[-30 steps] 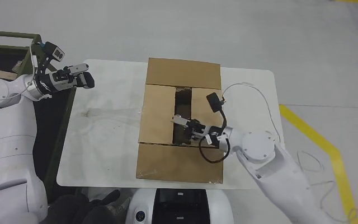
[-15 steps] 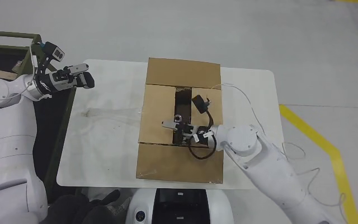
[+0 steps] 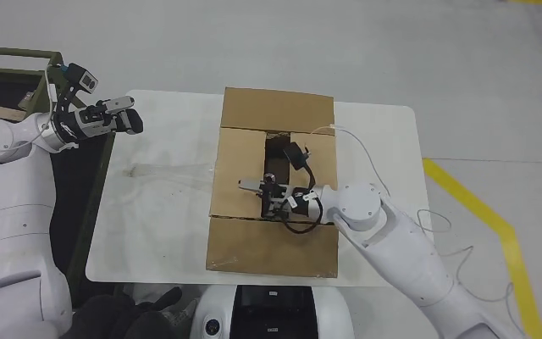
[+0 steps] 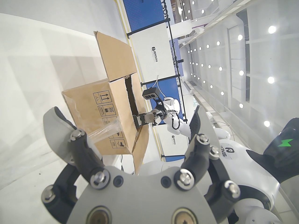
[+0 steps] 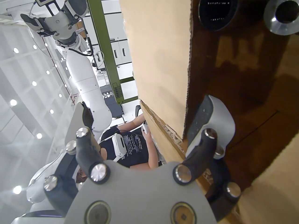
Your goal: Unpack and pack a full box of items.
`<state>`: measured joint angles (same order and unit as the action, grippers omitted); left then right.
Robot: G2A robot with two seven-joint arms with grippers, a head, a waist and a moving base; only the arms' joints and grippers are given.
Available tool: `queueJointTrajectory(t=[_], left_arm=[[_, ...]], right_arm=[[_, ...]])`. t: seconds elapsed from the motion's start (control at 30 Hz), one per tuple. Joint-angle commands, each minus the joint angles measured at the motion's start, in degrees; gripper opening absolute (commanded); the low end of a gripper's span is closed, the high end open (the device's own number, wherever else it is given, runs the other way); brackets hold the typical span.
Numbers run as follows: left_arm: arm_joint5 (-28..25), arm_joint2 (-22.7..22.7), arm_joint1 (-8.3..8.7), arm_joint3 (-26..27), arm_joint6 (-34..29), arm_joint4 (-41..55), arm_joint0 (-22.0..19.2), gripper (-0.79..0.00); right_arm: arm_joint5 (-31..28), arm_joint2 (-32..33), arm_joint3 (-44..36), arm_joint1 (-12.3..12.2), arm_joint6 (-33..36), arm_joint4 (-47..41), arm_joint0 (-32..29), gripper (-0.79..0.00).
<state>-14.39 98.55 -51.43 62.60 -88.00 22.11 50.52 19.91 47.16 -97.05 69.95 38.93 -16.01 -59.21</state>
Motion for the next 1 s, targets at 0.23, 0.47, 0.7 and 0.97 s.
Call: queueJointTrajectory(t=[0.23, 0.47, 0.7, 0.97], left_arm=[[0.0, 0.0, 0.0, 0.0, 0.0, 0.0, 0.0, 0.0], [0.0, 0.0, 0.0, 0.0, 0.0, 0.0, 0.0, 0.0], [0.0, 0.0, 0.0, 0.0, 0.0, 0.0, 0.0, 0.0], [0.0, 0.0, 0.0, 0.0, 0.0, 0.0, 0.0, 0.0]], right_arm=[[-2.5, 3.3, -3.9, -0.3, 2.0, -5.3, -2.1, 0.0], [-3.1, 4.1, -7.8, -0.3, 1.7, -6.1, -2.9, 0.0], [-4.5, 2.2, -9.1, 0.4, -1.0, -4.4, -1.7, 0.0], [-6.5, -1.1, -8.7, 1.7, -4.8, -2.0, 0.0, 0.0]])
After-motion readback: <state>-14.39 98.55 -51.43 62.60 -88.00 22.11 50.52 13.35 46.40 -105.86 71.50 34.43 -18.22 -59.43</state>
